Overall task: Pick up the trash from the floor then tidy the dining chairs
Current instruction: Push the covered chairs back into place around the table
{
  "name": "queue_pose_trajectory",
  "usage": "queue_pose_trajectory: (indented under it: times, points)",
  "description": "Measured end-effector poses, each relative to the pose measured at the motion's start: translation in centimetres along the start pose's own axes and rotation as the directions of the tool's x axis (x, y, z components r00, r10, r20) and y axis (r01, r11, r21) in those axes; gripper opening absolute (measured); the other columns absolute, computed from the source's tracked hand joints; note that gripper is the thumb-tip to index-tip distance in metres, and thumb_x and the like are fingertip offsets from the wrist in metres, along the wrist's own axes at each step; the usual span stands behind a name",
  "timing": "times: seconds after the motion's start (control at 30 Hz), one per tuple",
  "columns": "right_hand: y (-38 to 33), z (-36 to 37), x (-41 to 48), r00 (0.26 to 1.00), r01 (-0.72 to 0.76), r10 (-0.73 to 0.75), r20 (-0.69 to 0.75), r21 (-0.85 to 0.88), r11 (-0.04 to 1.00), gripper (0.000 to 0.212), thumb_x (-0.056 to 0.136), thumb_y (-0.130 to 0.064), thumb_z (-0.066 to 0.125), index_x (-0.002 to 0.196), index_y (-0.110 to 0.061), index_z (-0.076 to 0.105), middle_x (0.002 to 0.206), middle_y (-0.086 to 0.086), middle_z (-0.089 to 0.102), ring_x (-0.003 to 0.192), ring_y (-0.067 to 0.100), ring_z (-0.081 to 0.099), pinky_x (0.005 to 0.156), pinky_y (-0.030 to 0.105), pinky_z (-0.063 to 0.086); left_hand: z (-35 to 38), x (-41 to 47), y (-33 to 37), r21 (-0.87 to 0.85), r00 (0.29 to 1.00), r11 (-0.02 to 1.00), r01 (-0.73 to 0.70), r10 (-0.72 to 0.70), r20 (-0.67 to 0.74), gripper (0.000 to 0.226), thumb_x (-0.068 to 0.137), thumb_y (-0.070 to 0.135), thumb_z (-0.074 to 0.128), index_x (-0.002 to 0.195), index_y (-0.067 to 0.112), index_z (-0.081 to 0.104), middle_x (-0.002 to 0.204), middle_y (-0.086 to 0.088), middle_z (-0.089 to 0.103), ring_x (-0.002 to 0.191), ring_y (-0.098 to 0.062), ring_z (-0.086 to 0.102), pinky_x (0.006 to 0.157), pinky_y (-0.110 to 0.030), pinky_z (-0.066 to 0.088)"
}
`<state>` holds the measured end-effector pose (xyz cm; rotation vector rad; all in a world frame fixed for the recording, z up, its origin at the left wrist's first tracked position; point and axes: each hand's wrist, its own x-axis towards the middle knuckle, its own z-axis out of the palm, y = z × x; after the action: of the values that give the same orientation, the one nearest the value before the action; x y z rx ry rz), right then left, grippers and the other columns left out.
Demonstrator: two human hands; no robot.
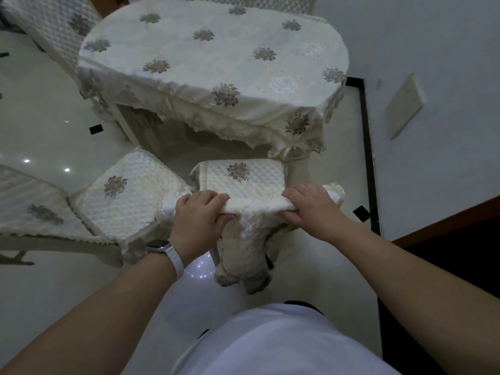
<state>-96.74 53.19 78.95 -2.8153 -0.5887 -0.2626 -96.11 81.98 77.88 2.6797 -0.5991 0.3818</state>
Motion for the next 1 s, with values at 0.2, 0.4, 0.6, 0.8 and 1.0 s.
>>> queue_pose_trajectory:
  times: [0.2, 0.4, 0.6, 0.8, 1.0]
  points:
    - [0.3, 0.1, 2.3, 0.996, -0.022, 0.028, -0.087, 0.071, 0.997, 0.04, 0.08, -0.044, 0.055, 0.096, -0.01, 0.068, 0.088, 0.007, 0.064, 0.077, 0.03, 0.058, 0.069, 0.038, 0.044, 0.9, 1.9, -1.2, -0.028, 0.998, 0.999, 0.028, -0.029, -0.051, 0.042, 0.089, 0.052, 0.05, 0.112, 0.02, 0.065, 0.104, -0.002, 0.064, 0.1, -0.026, 0.057, 0.099, -0.056, 0.037]
    - [2.2, 1.1, 5.5, 0.994, -0.011, 0.02, -0.108, 0.091, 0.996, 0.043, 0.08, -0.048, 0.056, 0.098, -0.012, 0.068, 0.092, 0.005, 0.064, 0.081, 0.03, 0.059, 0.072, 0.038, 0.041, 1.8, 5.1, -3.2, -0.058, 0.998, 0.998, 0.019, -0.023, -0.054, 0.043, 0.089, 0.049, 0.05, 0.115, 0.018, 0.065, 0.105, -0.004, 0.063, 0.103, -0.022, 0.049, 0.101, -0.06, 0.032]
    - [4.6, 2.5, 9.4, 0.987, 0.004, 0.015, -0.163, 0.115, 0.993, 0.04, 0.08, -0.05, 0.061, 0.097, -0.014, 0.069, 0.092, 0.003, 0.064, 0.082, 0.028, 0.061, 0.072, 0.036, 0.039, 2.0, 9.2, -4.9, -0.114, 0.999, 0.993, 0.021, -0.025, -0.025, 0.042, 0.089, 0.047, 0.053, 0.117, 0.018, 0.065, 0.104, -0.001, 0.059, 0.103, -0.021, 0.048, 0.101, -0.063, 0.033]
    - [6.4, 2.6, 13.5, 0.961, 0.043, 0.011, -0.275, 0.192, 0.981, 0.04, 0.079, -0.049, 0.065, 0.091, -0.012, 0.072, 0.088, 0.003, 0.069, 0.079, 0.028, 0.064, 0.069, 0.039, 0.047, 1.7, 13.5, -6.0, -0.099, 0.999, 0.995, 0.028, -0.032, -0.042, 0.042, 0.086, 0.048, 0.057, 0.11, 0.016, 0.067, 0.102, 0.0, 0.059, 0.101, -0.019, 0.05, 0.097, -0.054, 0.037]
    - [8.3, 2.1, 16.0, 0.948, 0.073, -0.023, -0.318, 0.146, 0.987, 0.038, 0.08, -0.05, 0.064, 0.093, -0.015, 0.072, 0.087, 0.001, 0.067, 0.078, 0.026, 0.062, 0.069, 0.037, 0.045, 2.5, 16.7, -6.9, -0.018, 0.992, 0.999, -0.046, 0.044, -0.115, 0.046, 0.091, 0.052, 0.052, 0.111, 0.015, 0.07, 0.102, -0.004, 0.064, 0.097, -0.025, 0.056, 0.089, -0.045, 0.039]
